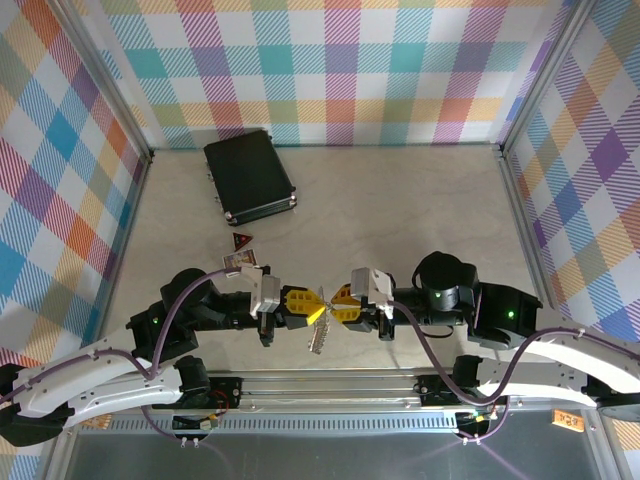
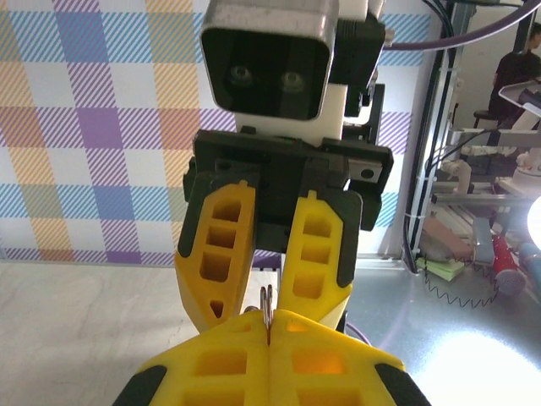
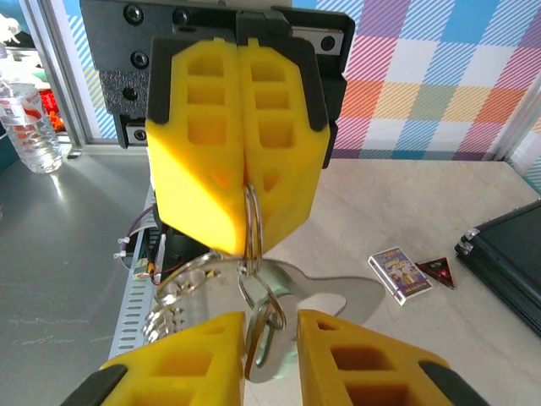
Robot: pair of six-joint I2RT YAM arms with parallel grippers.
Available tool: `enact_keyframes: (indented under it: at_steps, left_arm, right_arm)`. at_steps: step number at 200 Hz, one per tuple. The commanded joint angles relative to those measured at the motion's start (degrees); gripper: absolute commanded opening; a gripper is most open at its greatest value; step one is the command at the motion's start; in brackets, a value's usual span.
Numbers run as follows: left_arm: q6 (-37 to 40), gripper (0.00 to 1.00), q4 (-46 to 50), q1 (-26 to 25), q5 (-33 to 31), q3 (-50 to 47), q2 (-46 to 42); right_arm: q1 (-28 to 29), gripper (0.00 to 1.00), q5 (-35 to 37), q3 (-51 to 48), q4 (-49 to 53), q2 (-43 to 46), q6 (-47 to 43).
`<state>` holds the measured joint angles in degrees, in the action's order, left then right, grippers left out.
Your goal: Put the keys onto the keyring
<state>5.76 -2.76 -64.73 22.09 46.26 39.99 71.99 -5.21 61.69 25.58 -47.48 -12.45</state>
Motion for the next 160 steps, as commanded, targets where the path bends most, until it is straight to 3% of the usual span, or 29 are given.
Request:
enact_keyframes:
  at_steps: [1,66,146,160]
  left_arm:
    - [-0.67,0.00,-3.74,0.22,1.72,0.29,-0.67]
    - [-0.91,0.00,-3.91,0.22,2.42,0.58,-0.39]
    - [-0.93,0.00,-4.09,0.22,3.05,1.17,0.45]
    - [-0.91,0.00,-4.00,0.17,3.05,1.31,0.49]
  right_arm:
    - [0.34,0.21,-0.85,-0.30,-2.03,0.99,0.93]
    - [0.32,0.01,-1.47,0.35,-1.18,-0.47,0.41]
    - [0.34,0.00,-1.56,1.68,0.19,-1.24,0.05]
    - [0.30,0.08,-1.34,1.33,-0.26,-0.63,0.10]
